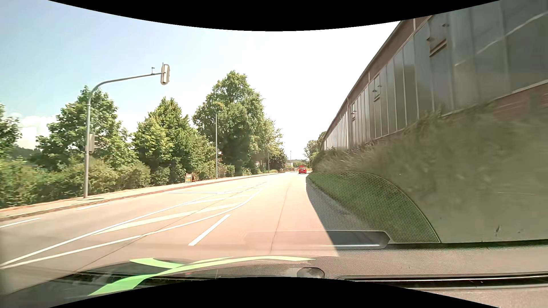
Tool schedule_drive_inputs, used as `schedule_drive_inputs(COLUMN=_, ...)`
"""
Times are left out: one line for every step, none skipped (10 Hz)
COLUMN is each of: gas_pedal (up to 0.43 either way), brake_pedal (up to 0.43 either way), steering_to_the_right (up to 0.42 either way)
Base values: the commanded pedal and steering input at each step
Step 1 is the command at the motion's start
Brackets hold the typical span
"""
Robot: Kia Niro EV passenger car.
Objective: Follow the waypoints while adhering to traffic rules and regulations
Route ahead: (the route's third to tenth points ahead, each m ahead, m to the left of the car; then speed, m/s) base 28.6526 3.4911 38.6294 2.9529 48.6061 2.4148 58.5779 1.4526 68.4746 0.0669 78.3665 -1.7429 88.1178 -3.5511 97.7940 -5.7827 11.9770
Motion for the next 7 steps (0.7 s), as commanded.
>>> schedule_drive_inputs(gas_pedal=0.260, brake_pedal=0.000, steering_to_the_right=-0.004)
schedule_drive_inputs(gas_pedal=0.260, brake_pedal=0.000, steering_to_the_right=0.000)
schedule_drive_inputs(gas_pedal=0.260, brake_pedal=0.000, steering_to_the_right=0.000)
schedule_drive_inputs(gas_pedal=0.260, brake_pedal=0.000, steering_to_the_right=0.000)
schedule_drive_inputs(gas_pedal=0.260, brake_pedal=0.000, steering_to_the_right=0.000)
schedule_drive_inputs(gas_pedal=0.260, brake_pedal=0.000, steering_to_the_right=0.000)
schedule_drive_inputs(gas_pedal=0.240, brake_pedal=0.000, steering_to_the_right=0.000)
